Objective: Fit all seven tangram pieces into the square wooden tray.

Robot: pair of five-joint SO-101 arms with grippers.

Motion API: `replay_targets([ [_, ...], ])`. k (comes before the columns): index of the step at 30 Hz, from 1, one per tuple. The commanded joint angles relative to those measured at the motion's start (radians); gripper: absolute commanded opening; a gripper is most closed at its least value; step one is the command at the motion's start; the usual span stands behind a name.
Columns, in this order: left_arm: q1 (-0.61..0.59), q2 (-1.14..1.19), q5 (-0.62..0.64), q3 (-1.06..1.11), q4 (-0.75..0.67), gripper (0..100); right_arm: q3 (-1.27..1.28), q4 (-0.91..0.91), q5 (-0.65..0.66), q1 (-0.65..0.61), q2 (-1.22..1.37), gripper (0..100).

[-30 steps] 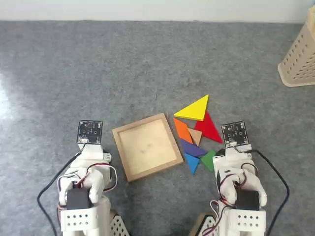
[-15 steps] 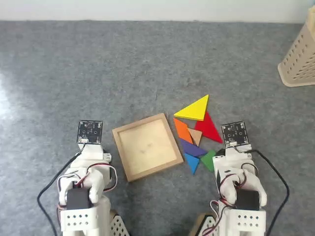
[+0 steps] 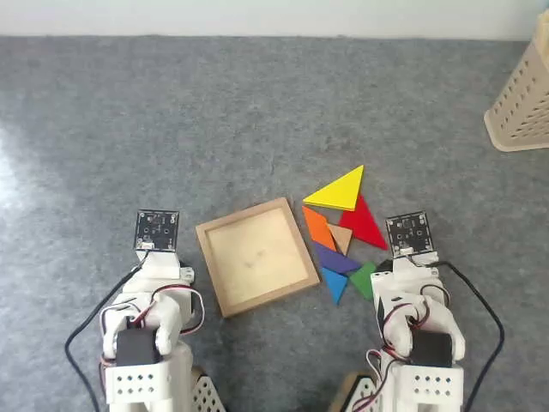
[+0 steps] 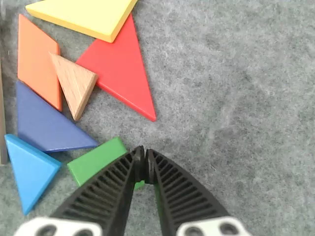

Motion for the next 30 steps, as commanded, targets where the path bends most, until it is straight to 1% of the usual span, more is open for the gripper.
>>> replay_targets([
  [1,-0.002,-0.017,0.008,-0.012,0.005,1,0.012,-0.041,-0.003,0.008,-0.025,0.9],
  [3,-0.002,-0.017,0.008,-0.012,0.005,1,0.009,-0.076,0.012,0.021,-0.025,0.9],
  [7,-0.002,-0.017,0.008,-0.012,0.005,1,-0.026,-0.105,0.169,0.111,-0.025,0.8],
  [9,-0.002,-0.017,0.008,-0.012,0.005,1,-0.072,-0.097,0.224,0.137,-0.024,0.7],
  [13,-0.002,-0.017,0.008,-0.012,0.005,1,-0.178,-0.033,0.238,0.131,-0.024,0.9],
  [17,-0.002,-0.017,0.008,-0.012,0.005,1,-0.252,-0.028,0.239,0.073,0.041,0.9],
  [20,-0.002,-0.017,0.008,-0.012,0.005,1,-0.315,-0.081,0.233,0.042,0.2,0.9],
  [23,-0.002,-0.017,0.008,-0.012,0.005,1,-0.434,-0.131,0.232,0.041,0.426,0.9],
  [27,-0.002,-0.017,0.008,-0.012,0.005,1,-0.646,-0.101,0.236,-0.004,0.756,1.0],
  [30,-0.002,-0.017,0.008,-0.012,0.005,1,-0.789,-0.068,0.232,-0.073,0.972,1.0],
])
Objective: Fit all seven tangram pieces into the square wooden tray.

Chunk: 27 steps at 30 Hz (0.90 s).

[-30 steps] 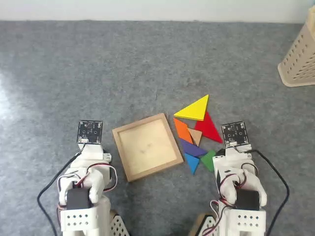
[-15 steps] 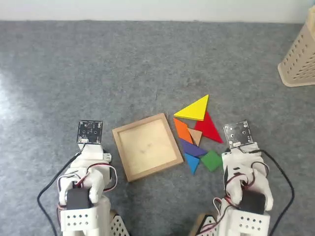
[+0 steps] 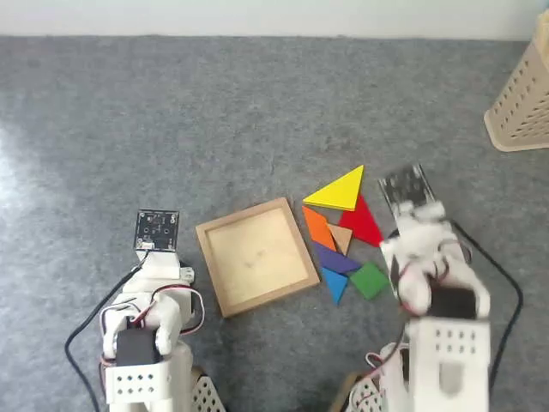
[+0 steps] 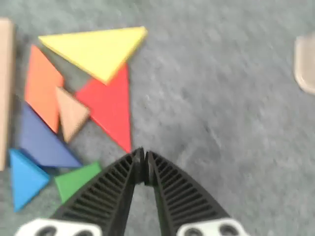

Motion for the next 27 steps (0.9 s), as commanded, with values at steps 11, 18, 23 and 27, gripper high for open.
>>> replay_targets([
  [11,-0.002,-0.017,0.008,-0.012,0.005,1,-0.539,0.038,-0.126,-0.275,0.8,7.2],
  [18,-0.002,-0.017,0.008,-0.012,0.005,1,-0.542,-0.015,-0.126,-0.308,0.98,17.3],
  [23,-0.002,-0.017,0.008,-0.012,0.005,1,-0.543,-0.028,-0.126,-0.225,1.021,17.7],
  [27,-0.002,-0.017,0.008,-0.012,0.005,1,-0.543,-0.047,-0.127,-0.22,1.09,17.7],
])
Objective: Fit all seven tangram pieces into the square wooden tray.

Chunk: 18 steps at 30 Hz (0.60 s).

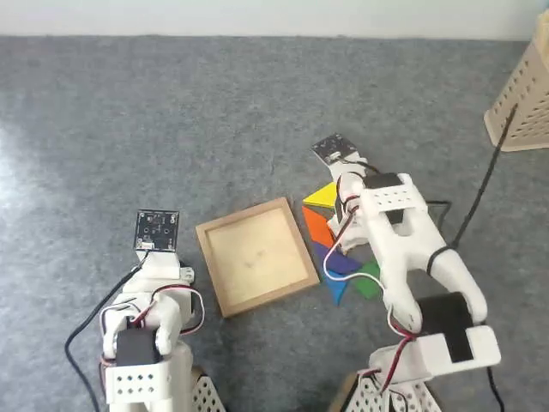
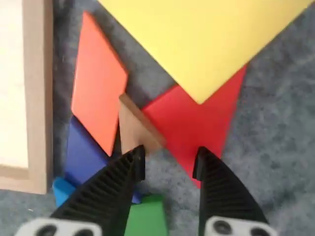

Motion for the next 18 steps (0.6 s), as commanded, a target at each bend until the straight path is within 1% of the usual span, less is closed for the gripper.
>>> replay_targets([
  [1,-0.002,-0.017,0.008,-0.012,0.005,1,-0.055,-0.033,-0.011,0.013,0.041,17.7],
  [4,-0.002,-0.017,0.008,-0.012,0.005,1,-0.061,-0.062,-0.048,0.018,0.061,17.7],
  [6,-0.002,-0.017,0.008,-0.012,0.005,1,-0.083,-0.048,-0.078,0.022,0.048,17.7],
  [9,-0.002,-0.017,0.008,-0.012,0.005,1,-0.109,-0.013,-0.117,0.045,-0.019,17.7],
  [12,-0.002,-0.017,0.008,-0.012,0.005,1,-0.089,-0.021,-0.14,0.074,-0.108,17.7],
  [15,-0.002,-0.017,0.008,-0.012,0.005,1,-0.031,-0.077,-0.15,0.074,-0.163,17.7],
  [18,-0.002,-0.017,0.008,-0.012,0.005,1,0.006,-0.136,-0.15,0.074,-0.165,17.7],
])
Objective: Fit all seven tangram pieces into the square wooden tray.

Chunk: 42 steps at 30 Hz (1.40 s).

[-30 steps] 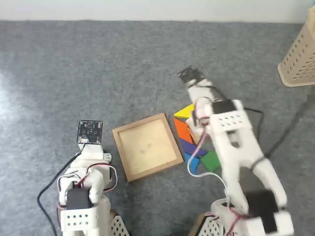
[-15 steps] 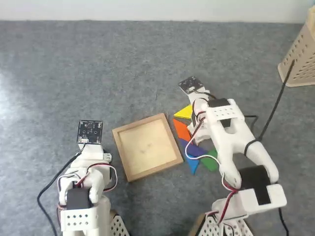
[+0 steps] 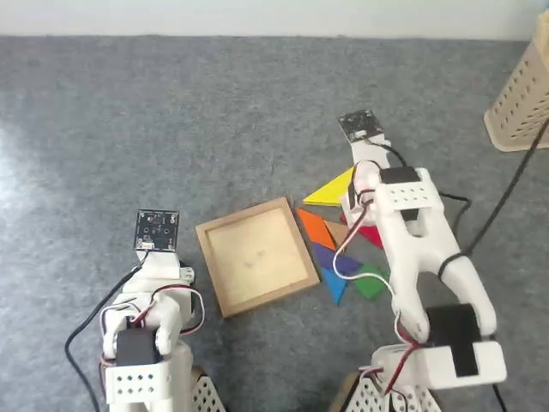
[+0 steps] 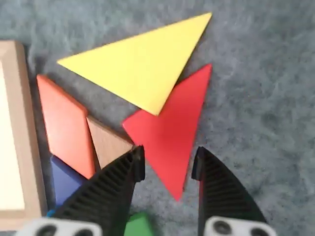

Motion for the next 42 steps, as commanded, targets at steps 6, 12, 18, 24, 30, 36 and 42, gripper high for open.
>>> replay_targets([
  [6,-0.002,-0.017,0.008,-0.012,0.005,1,0.005,-0.108,-0.011,-0.044,0.015,18.8],
  [12,-0.002,-0.017,0.008,-0.012,0.005,1,-0.043,-0.101,-0.009,-0.062,0.102,31.7],
  [18,-0.002,-0.017,0.008,-0.012,0.005,1,-0.121,-0.127,-0.1,-0.039,0.229,31.8],
  [24,-0.002,-0.017,0.008,-0.012,0.005,1,-0.213,-0.054,-0.124,-0.036,0.348,31.8],
  [30,-0.002,-0.017,0.008,-0.012,0.005,1,-0.282,0.079,-0.13,0.07,0.367,31.8],
  [36,-0.002,-0.017,0.008,-0.012,0.005,1,-0.288,0.079,-0.18,0.14,0.361,24.7],
  [42,-0.002,-0.017,0.008,-0.012,0.005,1,-0.288,0.088,-0.157,0.219,0.36,24.7],
])
